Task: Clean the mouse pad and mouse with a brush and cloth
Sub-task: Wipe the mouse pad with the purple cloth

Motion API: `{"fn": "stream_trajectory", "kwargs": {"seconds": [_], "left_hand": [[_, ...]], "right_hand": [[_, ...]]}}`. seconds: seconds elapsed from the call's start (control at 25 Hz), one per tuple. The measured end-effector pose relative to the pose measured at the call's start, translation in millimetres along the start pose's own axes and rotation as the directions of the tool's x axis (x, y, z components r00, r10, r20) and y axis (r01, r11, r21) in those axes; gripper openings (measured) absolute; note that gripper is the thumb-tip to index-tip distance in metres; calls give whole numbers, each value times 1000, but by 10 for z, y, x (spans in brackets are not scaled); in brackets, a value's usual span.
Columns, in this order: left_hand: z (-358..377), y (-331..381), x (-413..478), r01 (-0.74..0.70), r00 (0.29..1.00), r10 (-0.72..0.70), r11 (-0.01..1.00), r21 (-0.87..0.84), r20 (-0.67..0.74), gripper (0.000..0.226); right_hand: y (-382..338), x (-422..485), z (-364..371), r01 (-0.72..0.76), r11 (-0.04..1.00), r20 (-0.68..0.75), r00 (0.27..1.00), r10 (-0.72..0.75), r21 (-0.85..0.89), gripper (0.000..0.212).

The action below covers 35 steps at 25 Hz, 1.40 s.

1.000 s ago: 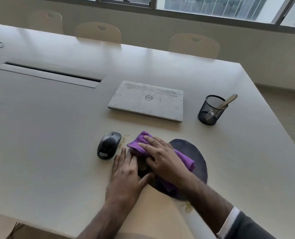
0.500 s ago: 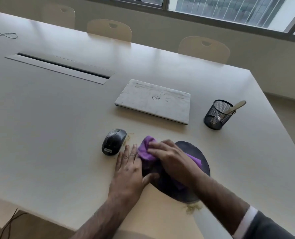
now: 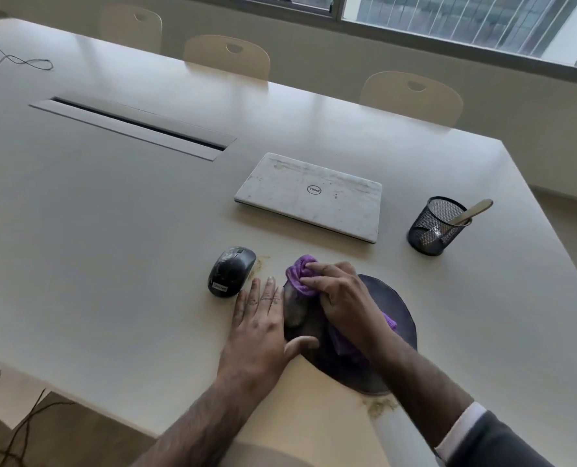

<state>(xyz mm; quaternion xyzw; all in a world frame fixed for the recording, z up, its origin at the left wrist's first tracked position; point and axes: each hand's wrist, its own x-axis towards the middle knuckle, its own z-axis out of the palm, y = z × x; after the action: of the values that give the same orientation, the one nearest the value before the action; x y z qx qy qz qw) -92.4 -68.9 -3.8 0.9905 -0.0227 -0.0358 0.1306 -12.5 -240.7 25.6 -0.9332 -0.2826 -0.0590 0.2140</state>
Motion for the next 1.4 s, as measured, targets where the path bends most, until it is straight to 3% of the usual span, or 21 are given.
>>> {"fn": "stream_trajectory", "kwargs": {"seconds": [0.08,0.24,0.36,0.48,0.52,0.72,0.76,0.88,0.92,1.08,1.16,1.24,1.28,1.4], "left_hand": [[13,-4,-14,-23,1000,23,1000,1,-21,116],[51,-22,-4,-40,999,37,995,95,37,111],[15,10,16,-11,999,9,999,33,48,115],[5,35,-1,20,999,-21,1000,17,48,123],[5,35,-4,26,998,-27,1000,15,51,121],[4,25,20,-5,997,1,999,50,82,115],[9,22,26,4,997,-6,999,36,73,119],[45,9,9,17,999,-18,999,28,42,132],[38,15,-2,19,999,-19,1000,22,41,133],[-14,38,11,3,998,-5,1000,30,67,110],[-2,35,8,0,999,-1,1000,19,48,120],[18,19,5,14,1000,-14,1000,-1,24,131],[23,20,4,19,1000,-19,1000,-14,23,132],[13,28,1,-2,1000,2,1000,-16,24,119]], "right_hand": [[-85,-77,46,1,1000,-10,1000,-1,-12,27],[-333,-580,-106,312,948,102,947,-306,-60,30],[-154,-367,-42,248,968,37,968,-247,-30,32],[49,-46,83,-36,999,-103,994,39,34,25],[23,-27,87,-71,997,-113,991,75,36,25],[-279,-495,-19,297,952,59,954,-293,-80,27],[-161,-441,-33,278,954,64,960,-272,-115,27],[178,-131,-67,-70,995,-89,994,64,-69,32],[135,-125,-42,-96,994,-98,991,90,-58,33],[-381,-492,4,260,963,80,964,-254,-73,21],[-202,-328,-28,217,971,47,976,-213,-101,24],[1,-71,-42,-16,999,-71,997,13,-44,28],[-9,-18,-39,-63,998,-86,994,62,-18,30],[-371,-207,-18,205,975,62,978,-200,-85,25]]}}
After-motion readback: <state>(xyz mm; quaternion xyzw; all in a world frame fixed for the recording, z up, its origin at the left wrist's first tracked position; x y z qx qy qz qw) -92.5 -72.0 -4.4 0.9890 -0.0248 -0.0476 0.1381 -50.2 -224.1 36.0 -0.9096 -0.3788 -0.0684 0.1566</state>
